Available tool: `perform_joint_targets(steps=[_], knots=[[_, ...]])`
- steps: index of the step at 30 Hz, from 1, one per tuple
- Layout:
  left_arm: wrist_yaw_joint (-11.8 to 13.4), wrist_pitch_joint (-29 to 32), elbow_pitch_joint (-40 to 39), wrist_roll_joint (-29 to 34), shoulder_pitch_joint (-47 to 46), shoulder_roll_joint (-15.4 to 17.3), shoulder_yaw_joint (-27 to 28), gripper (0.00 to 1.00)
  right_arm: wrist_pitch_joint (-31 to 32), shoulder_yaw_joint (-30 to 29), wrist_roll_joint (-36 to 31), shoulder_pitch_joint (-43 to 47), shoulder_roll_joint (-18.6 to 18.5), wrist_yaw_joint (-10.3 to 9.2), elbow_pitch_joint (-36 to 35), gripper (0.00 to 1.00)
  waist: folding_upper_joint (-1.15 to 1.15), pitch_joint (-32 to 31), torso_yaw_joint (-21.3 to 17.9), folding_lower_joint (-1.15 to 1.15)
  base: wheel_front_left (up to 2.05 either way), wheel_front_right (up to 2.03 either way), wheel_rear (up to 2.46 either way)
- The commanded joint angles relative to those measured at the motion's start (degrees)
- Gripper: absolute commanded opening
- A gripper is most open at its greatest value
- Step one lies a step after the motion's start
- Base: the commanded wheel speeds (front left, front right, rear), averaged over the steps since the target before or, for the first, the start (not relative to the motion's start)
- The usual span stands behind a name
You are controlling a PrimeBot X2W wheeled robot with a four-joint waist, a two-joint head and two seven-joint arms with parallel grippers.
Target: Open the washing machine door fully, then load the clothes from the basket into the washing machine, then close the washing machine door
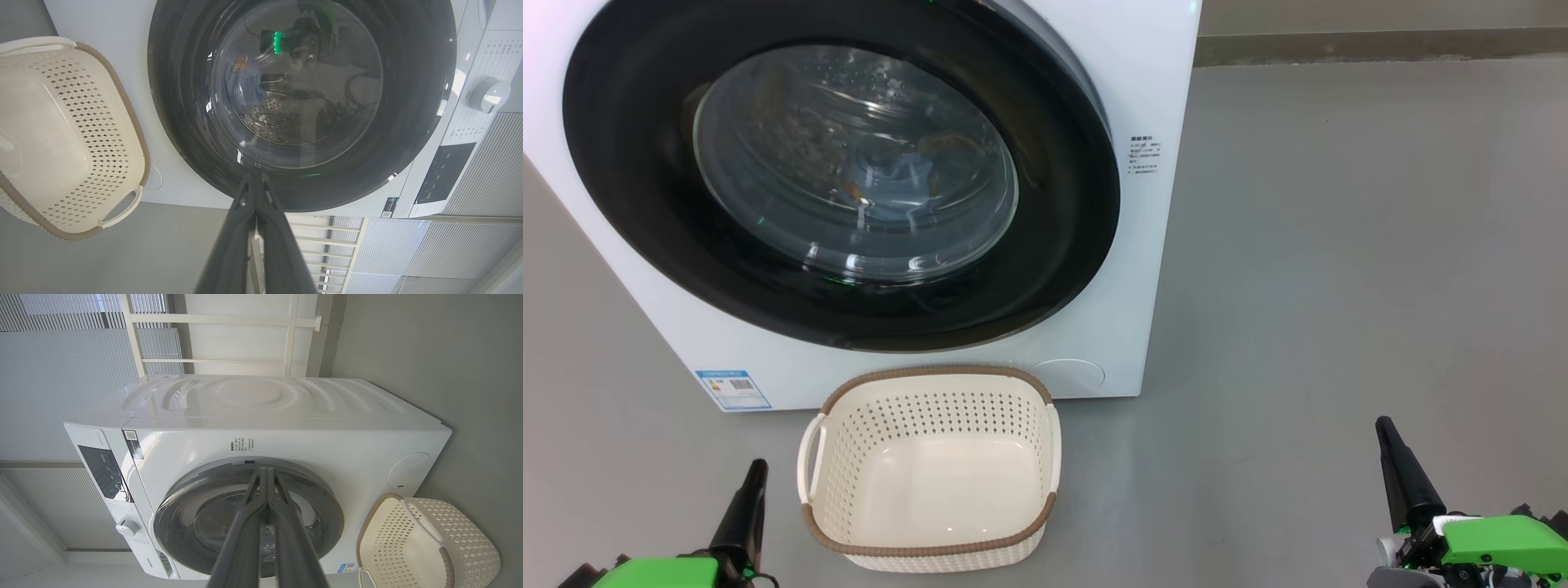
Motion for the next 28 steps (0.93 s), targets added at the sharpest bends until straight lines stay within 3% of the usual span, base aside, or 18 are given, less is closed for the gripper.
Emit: perform_joint_targets(steps=[1, 28], knots=[[-0.17, 0.44, -1.05, 0.57, -2.70, 0.82, 1.97, 0.00, 0.50, 1.25, 0.14, -2.42, -0.20, 0.08, -1.71, 0.00, 0.00, 0.00, 0.00, 0.00, 0.00, 0.00, 0.00], [-0.17, 0.55, -1.04, 0.69, -2.72, 0.72, 2.11, 0.00, 0.50, 1.25, 0.14, -2.42, -0.20, 0.08, -1.71, 0.00, 0.00, 0.00, 0.00, 0.00, 0.00, 0.00, 0.00]])
